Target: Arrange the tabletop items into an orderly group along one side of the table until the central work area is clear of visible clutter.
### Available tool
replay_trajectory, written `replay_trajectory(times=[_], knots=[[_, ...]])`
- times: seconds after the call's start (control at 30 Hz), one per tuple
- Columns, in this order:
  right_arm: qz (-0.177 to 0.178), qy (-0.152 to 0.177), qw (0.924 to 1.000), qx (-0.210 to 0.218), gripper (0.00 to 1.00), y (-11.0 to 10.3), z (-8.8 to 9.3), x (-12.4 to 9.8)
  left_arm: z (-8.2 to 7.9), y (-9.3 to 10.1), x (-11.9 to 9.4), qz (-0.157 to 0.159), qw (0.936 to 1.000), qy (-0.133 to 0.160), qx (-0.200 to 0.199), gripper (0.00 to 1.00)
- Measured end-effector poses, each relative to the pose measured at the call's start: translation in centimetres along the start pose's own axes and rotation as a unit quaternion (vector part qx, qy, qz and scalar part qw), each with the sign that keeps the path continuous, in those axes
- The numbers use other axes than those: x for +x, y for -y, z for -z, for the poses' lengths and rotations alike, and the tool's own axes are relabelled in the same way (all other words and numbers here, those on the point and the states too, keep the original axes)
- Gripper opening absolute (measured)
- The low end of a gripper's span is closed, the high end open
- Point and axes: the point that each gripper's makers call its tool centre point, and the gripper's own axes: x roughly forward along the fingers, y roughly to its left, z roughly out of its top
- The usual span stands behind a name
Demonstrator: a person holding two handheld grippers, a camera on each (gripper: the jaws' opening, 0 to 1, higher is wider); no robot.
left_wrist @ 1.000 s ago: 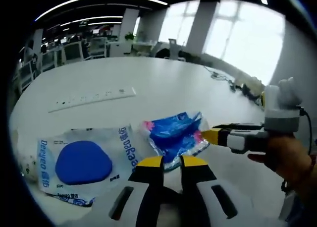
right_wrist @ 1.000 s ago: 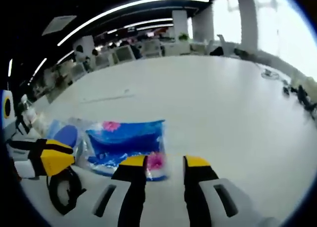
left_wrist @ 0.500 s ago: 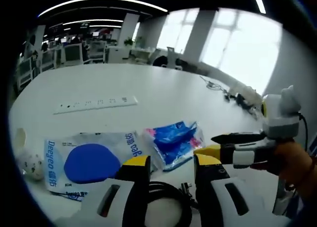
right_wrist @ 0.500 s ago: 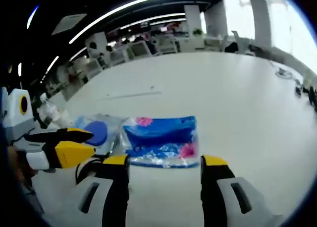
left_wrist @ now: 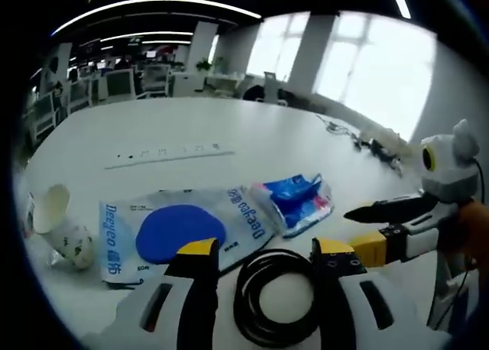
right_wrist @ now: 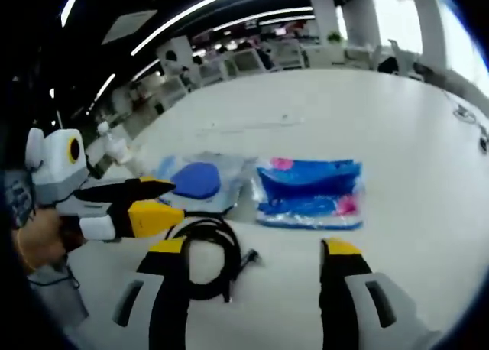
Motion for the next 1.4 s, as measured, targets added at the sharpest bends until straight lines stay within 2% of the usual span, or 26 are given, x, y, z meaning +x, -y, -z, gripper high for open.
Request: replay_trajectory(times=[0.07, 0.13, 0.3, 0.5, 0.6, 0.63, 0.67, 0.73, 0.83, 0.93, 1.0, 1.07, 1.1, 1.17, 1.3, 1.33, 1.4], knots=[[-0.004, -0.004, 1.0, -0.002, 0.66, -0.6, 0.4, 0.2, 0.6, -0.3, -0.3, 0.002, 1.0, -0.004, 0.007, 0.47], [-0.006, 0.017, 0.9998, 0.012, 0.65, -1.0, 0.1, 0.4, 1.5, -0.6, -0.4, 0.005, 0.9998, -0.013, 0.015, 0.46], [-0.011, 0.009, 0.9996, 0.023, 0.63, -2.1, 1.2, 0.9, 3.3, -1.5, 0.0, 0.006, 0.9994, -0.029, 0.018, 0.44], [0.019, 0.005, 0.9998, -0.003, 0.62, -2.2, 2.3, 1.9, 4.3, -1.9, 0.1, 0.005, 0.9992, -0.029, 0.028, 0.38], [0.049, 0.006, 0.9984, -0.028, 0.6, -1.7, 2.5, 2.5, 5.1, -1.9, 0.3, 0.008, 0.9989, -0.045, 0.004, 0.36], [0.056, 0.004, 0.998, -0.029, 0.59, -1.6, 2.6, 2.6, 5.7, -1.6, 0.3, 0.011, 0.9979, -0.062, -0.018, 0.34], [0.065, 0.003, 0.9974, -0.03, 0.57, -1.4, 2.7, 2.7, 5.9, -1.4, 0.4, 0.017, 0.9975, -0.067, -0.018, 0.31], [0.083, 0.005, 0.9959, -0.035, 0.49, -0.9, 2.9, 2.7, 5.8, -1.3, 0.6, 0.015, 0.998, -0.06, -0.011, 0.29], [0.098, 0.006, 0.9952, -0.005, 0.44, -0.4, 3.3, 2.9, 6.1, -1.6, 0.7, 0.005, 0.9979, -0.065, 0.0, 0.25], [0.093, 0.004, 0.9955, 0.017, 0.4, -0.4, 3.7, 3.2, 6.1, -1.8, 0.8, 0.003, 0.9981, -0.061, 0.001, 0.21], [0.097, 0.01, 0.9952, 0.011, 0.34, -0.2, 3.5, 3.4, 6.0, -1.8, 0.7, 0.002, 0.9982, -0.06, 0.002, 0.19], [0.099, 0.005, 0.995, 0.013, 0.29, -0.3, 3.7, 3.5, 6.0, -1.8, 0.7, 0.003, 0.9981, -0.06, -0.014, 0.17], [0.099, 0.005, 0.995, 0.009, 0.26, -0.3, 3.7, 3.5, 6.1, -1.8, 0.6, -0.002, 0.9972, -0.066, -0.035, 0.17], [0.108, -0.003, 0.9942, -0.001, 0.22, -0.3, 3.9, 3.4, 6.1, -1.7, 0.5, -0.003, 0.9974, -0.067, -0.028, 0.16], [0.094, 0.002, 0.9953, 0.024, 0.13, -1.0, 3.9, 3.6, 6.3, -1.7, 0.5, -0.006, 0.9969, -0.076, -0.021, 0.13], [0.1, 0.002, 0.9948, 0.02, 0.13, -1.0, 3.9, 3.6, 6.3, -1.7, 0.4, -0.01, 0.9965, -0.075, -0.036, 0.12], [0.106, 0.003, 0.9942, 0.012, 0.12, -0.9, 3.8, 3.7, 6.3, -1.8, 0.5, -0.009, 0.9963, -0.075, -0.041, 0.11]])
